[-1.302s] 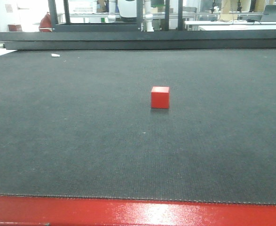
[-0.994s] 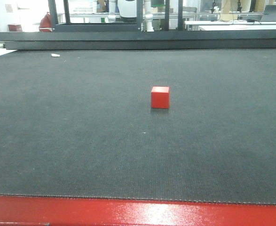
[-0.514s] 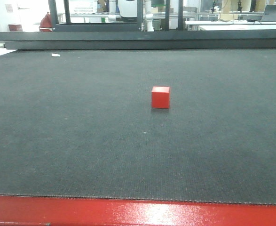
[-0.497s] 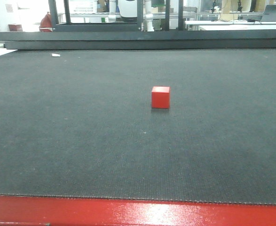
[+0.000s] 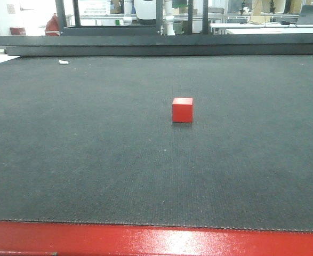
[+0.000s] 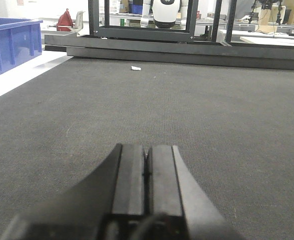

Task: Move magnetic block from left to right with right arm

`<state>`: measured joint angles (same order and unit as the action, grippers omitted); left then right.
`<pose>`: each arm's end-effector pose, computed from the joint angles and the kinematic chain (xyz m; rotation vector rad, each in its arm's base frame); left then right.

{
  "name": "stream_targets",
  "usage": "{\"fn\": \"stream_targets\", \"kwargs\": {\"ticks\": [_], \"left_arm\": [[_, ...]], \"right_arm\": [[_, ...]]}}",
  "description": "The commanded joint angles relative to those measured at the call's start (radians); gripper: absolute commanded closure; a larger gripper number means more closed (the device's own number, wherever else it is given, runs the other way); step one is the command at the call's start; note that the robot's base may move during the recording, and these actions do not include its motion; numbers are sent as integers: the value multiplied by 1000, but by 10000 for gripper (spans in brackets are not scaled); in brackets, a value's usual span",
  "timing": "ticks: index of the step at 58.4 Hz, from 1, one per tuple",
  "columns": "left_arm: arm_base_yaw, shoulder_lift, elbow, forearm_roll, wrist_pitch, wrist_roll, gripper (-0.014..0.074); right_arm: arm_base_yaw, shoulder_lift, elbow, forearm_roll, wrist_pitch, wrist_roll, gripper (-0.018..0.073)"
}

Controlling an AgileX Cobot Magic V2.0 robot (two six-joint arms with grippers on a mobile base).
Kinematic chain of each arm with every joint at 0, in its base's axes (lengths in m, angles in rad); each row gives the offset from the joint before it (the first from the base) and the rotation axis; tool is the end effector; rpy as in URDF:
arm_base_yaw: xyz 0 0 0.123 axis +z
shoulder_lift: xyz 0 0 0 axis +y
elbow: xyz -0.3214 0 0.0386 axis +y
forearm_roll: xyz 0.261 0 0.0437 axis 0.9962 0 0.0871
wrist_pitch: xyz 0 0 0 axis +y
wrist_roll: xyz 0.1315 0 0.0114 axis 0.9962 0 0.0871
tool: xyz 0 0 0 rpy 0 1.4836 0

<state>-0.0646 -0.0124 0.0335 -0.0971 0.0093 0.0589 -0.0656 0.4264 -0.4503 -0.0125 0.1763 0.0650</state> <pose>0.0716 -0.0048 0.2032 0.0207 1.5144 -0.0830 0.1147 -0.0078 0.3323 0.0984 1.6330 -0.0117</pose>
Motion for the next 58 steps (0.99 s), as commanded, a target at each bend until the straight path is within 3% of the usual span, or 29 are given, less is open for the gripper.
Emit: {"fn": "stream_targets", "kwargs": {"ticks": [1,8,13,19,32,47,58], "left_arm": [[-6,-13,7,-5,-90,-7,722],[-6,-13,7,-5,-90,-7,722],[-6,-13,7,-5,-90,-7,722],[-6,-13,7,-5,-90,-7,722],[-6,-13,7,-5,-90,-7,722],[-6,-13,7,-5,-90,-7,722],[-6,-13,7,-5,-90,-7,722]], "right_arm": [[7,139,-103,-12,-67,-7,-27],[76,330,-239,-28,12,-6,-53],[165,451,-355,-30,91,22,-54],[279,610,-509,-30,176,95,-54],[441,934,-791,-75,309,281,-54],[554,1242,-1092,-179,495,521,-54],[590,1425,-1278,-281,652,663,-54]]}}
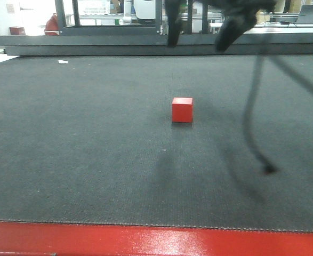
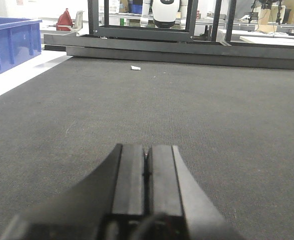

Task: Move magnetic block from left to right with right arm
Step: 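Lower the open right gripper over the red cube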

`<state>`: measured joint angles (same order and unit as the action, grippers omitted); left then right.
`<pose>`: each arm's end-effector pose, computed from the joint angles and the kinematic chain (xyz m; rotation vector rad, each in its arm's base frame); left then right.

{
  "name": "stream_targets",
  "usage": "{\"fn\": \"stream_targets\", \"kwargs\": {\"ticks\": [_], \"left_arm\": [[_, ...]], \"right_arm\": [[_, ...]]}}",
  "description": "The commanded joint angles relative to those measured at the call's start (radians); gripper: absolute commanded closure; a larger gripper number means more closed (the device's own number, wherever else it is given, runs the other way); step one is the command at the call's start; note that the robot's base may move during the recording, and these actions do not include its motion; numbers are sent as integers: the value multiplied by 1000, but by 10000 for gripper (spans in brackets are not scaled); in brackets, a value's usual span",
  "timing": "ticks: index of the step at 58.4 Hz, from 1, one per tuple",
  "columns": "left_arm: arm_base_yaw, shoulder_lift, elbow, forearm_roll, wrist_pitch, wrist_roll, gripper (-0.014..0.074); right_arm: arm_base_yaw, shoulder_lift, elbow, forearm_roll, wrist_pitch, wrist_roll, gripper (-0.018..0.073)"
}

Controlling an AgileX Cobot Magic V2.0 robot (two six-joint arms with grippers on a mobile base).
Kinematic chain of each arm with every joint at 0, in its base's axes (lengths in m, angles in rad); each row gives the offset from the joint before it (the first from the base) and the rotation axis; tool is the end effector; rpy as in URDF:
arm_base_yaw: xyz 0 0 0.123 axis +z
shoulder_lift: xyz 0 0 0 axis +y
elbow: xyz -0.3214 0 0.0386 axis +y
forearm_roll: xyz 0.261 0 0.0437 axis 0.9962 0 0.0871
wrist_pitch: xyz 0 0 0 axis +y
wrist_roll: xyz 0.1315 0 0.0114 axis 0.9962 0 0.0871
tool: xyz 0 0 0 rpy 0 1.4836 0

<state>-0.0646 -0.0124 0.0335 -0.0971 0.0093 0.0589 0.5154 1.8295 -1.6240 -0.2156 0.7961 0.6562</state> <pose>0.0716 -0.0048 0.2032 0.0207 1.5144 -0.0830 0.4143 0.2115 0.3109 0.0522 2.4752 0.2531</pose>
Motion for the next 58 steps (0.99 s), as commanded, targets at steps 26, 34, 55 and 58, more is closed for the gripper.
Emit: {"fn": "stream_targets", "kwargs": {"ticks": [26,34,55,58], "left_arm": [[-6,-13,7,-5,-90,-7,722],[-6,-13,7,-5,-90,-7,722],[-6,-13,7,-5,-90,-7,722],[-6,-13,7,-5,-90,-7,722]], "right_arm": [[35,224,-253,-96,130,126,-54],[35,257,-253,-95,120,147,-54],[29,291,-253,-95,71,148,232],[25,290,-253,-95,59,147,289]]}}
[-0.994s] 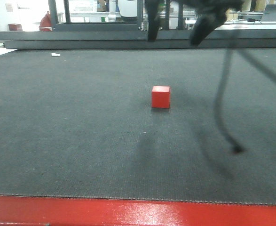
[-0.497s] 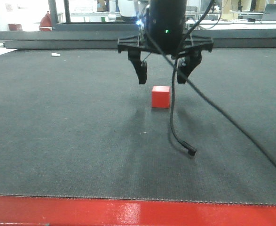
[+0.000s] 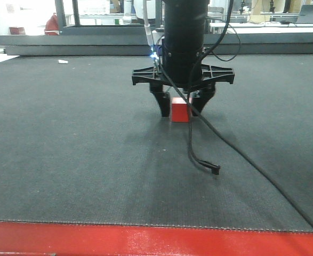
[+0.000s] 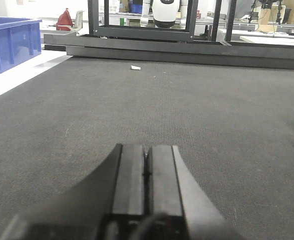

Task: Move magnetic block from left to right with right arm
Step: 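Lower the open right gripper over the red cube, then close the right gripper on the red cube and lift it, then hold the red cube raised in the right gripper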

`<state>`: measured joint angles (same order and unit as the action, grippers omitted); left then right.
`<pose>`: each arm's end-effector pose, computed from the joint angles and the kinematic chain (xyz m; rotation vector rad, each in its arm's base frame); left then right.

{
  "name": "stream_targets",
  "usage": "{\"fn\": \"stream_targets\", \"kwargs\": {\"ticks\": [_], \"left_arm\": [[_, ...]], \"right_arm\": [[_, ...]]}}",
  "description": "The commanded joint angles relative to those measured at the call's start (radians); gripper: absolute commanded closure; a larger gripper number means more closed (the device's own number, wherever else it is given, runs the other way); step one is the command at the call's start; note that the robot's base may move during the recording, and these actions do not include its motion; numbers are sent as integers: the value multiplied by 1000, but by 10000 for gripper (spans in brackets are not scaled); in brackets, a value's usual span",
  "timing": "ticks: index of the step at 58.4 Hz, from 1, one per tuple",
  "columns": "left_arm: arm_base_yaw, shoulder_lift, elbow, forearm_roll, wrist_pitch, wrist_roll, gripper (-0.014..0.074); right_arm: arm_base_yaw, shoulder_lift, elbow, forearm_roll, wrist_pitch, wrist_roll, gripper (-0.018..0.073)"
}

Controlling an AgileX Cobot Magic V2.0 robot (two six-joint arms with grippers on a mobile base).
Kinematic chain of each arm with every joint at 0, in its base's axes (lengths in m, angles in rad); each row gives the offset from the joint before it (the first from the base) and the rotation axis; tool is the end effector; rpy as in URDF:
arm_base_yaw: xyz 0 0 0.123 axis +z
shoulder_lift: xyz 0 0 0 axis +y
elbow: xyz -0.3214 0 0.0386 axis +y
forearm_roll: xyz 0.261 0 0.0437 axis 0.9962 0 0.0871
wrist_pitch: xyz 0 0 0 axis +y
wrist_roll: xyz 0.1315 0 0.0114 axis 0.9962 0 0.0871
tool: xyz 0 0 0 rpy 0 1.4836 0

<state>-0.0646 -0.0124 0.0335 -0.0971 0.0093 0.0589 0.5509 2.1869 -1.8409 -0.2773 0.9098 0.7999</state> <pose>0.0716 -0.0048 0.2032 0.0207 1.5144 -0.0830 0.4667 0.2532 0.1979 0.1639 2.6676 0.0743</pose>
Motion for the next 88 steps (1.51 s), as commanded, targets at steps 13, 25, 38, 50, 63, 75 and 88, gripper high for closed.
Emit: {"fn": "stream_targets", "kwargs": {"ticks": [13,25,38,50,63,75,88], "left_arm": [[-6,-13,7,-5,-90,-7,722],[-6,-13,7,-5,-90,-7,722],[-6,-13,7,-5,-90,-7,722],[-6,-13,7,-5,-90,-7,722],[-6,-13,7,-5,-90,-7,722],[-6,-13,7,-5,-90,-7,722],[-6,-13,7,-5,-90,-7,722]], "right_arm": [[-32,-118,-36,-26,-63,-56,313],[-85,-225,-18,44,-33,-333,313],[-182,-447,225,81,-81,-527,313],[-287,-700,558,108,-232,-588,313],[-343,-969,875,107,-323,-631,313],[-336,-1201,1093,108,-382,-631,313],[-268,-1462,1202,106,-365,-631,313]]}}
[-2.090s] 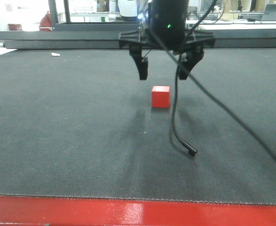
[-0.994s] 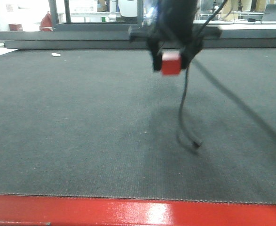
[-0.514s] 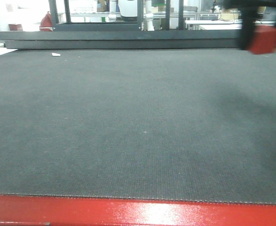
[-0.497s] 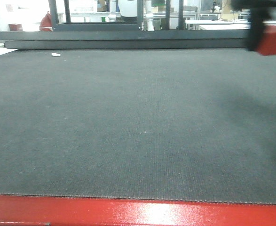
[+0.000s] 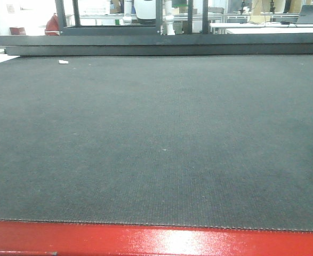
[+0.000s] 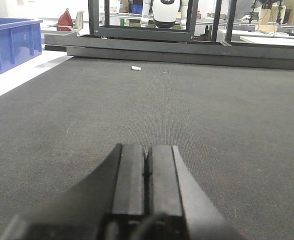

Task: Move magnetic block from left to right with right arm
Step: 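Hold the red cube raised in the right gripper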

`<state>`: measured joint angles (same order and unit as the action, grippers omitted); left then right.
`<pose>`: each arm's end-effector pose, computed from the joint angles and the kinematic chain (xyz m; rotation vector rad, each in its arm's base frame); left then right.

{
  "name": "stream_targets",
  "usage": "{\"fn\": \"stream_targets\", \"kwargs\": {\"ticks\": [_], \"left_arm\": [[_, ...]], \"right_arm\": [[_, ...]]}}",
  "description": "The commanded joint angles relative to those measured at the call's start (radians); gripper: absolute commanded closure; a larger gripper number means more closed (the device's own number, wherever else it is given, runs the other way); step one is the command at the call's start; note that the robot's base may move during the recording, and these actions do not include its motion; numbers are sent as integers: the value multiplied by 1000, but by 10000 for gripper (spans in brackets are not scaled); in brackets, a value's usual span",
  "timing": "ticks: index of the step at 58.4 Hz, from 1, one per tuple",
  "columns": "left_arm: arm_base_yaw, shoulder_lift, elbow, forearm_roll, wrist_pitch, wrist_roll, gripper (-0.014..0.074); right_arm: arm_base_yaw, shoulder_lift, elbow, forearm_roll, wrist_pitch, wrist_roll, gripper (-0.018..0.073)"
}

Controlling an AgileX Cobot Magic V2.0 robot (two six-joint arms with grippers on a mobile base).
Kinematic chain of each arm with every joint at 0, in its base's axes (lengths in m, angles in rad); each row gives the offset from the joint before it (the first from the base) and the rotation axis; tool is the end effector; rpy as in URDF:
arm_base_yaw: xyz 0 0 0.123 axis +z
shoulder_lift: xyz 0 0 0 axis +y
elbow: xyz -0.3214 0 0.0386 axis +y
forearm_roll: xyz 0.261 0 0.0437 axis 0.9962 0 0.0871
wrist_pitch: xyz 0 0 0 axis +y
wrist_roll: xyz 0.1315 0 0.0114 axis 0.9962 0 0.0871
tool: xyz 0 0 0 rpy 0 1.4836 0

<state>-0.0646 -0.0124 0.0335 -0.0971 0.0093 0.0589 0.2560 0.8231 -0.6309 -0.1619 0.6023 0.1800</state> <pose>0.0716 -0.0048 0.2032 0.0207 1.5144 -0.0830 0.1720 0.0326 0.2931 -0.1896 2.2611 0.0560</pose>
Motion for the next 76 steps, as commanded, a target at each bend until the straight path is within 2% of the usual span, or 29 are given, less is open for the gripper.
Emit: {"fn": "stream_targets", "kwargs": {"ticks": [1,18,35,76], "left_arm": [[-6,-13,7,-5,-90,-7,722],[-6,-13,7,-5,-90,-7,722],[-6,-13,7,-5,-90,-7,722],[-6,-13,7,-5,-90,-7,722]], "right_arm": [[33,-116,-6,-10,-56,-11,313],[147,-376,-4,-10,-2,-11,313],[149,-523,-4,-9,-8,-11,313],[149,-526,-4,-9,-15,-11,313]]}}
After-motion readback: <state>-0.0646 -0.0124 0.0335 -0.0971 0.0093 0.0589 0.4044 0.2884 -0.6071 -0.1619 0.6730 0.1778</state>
